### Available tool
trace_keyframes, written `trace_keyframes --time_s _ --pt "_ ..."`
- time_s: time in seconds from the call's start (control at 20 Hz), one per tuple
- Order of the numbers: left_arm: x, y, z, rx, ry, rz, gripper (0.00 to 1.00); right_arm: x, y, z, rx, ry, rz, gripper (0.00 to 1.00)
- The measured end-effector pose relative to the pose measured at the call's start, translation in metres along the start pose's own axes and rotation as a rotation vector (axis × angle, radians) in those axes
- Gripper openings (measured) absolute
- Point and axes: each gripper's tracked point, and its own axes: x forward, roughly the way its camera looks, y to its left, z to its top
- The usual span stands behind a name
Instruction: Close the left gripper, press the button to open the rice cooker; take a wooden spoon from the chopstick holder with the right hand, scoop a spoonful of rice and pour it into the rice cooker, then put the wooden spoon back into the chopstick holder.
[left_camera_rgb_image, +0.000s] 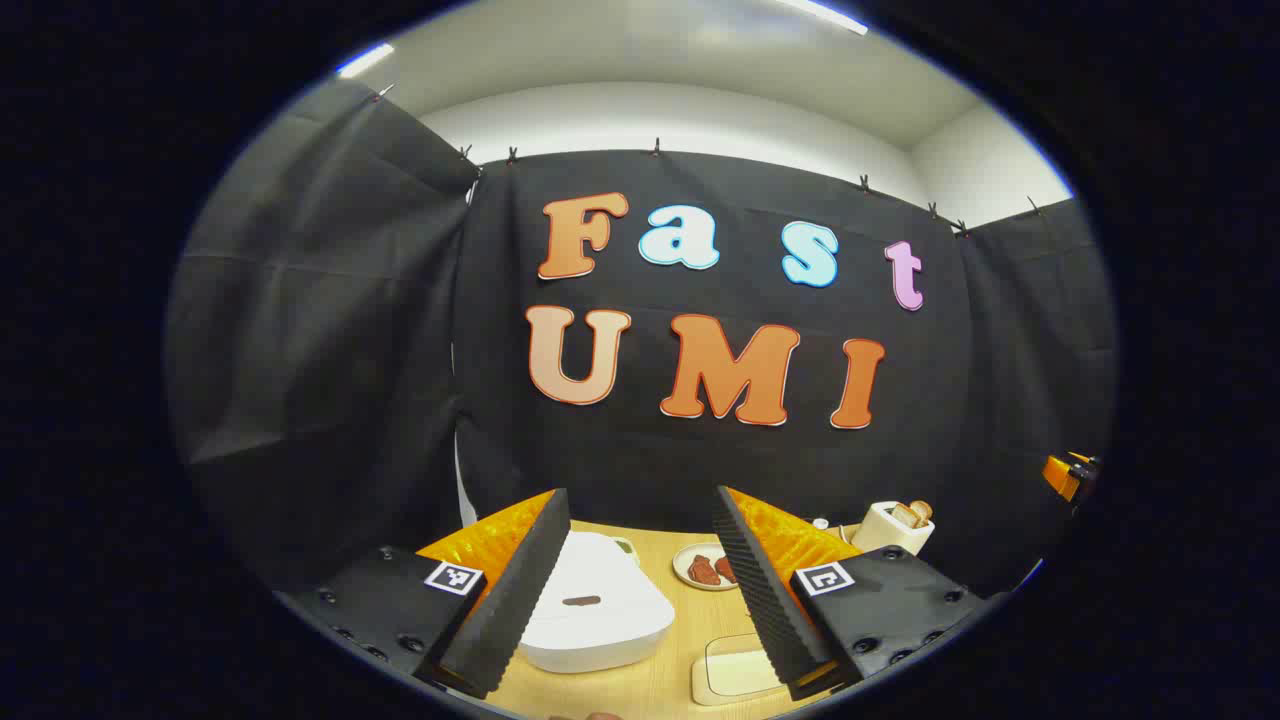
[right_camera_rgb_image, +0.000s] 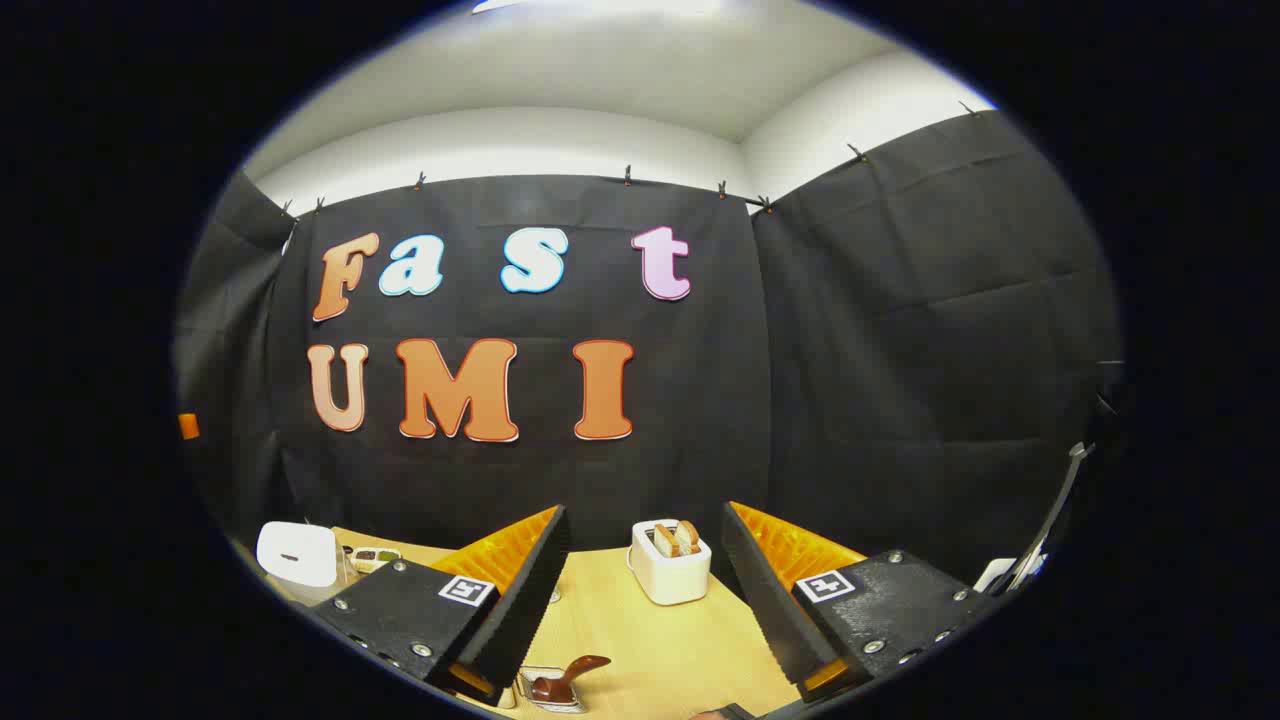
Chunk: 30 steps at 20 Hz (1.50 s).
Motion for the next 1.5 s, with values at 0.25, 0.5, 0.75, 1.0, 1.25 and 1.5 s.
trace_keyframes --time_s 0.25,0.5,0.75,1.0,1.25,1.5 --pt "-0.008 0.030 0.008 0.068 -0.034 0.081 0.99 -0.007 0.019 0.010 -0.022 -0.002 0.020 0.98" --pt "-0.010 0.034 0.013 0.027 -0.035 0.072 0.99 -0.008 0.025 0.010 -0.038 0.006 0.038 0.94" --pt "-0.010 0.037 0.024 0.056 -0.047 0.086 0.99 -0.011 0.023 0.013 -0.030 -0.001 0.045 0.98" --pt "-0.013 0.036 0.029 0.052 -0.058 0.086 0.99 -0.010 0.024 0.012 -0.032 0.002 0.045 0.90" --pt "-0.016 0.040 0.027 0.049 -0.043 0.098 0.99 -0.010 0.022 0.011 -0.034 0.002 0.055 0.94" --pt "-0.016 0.044 0.024 0.049 -0.027 0.100 0.80 -0.014 0.026 0.013 -0.055 -0.021 0.039 0.94"
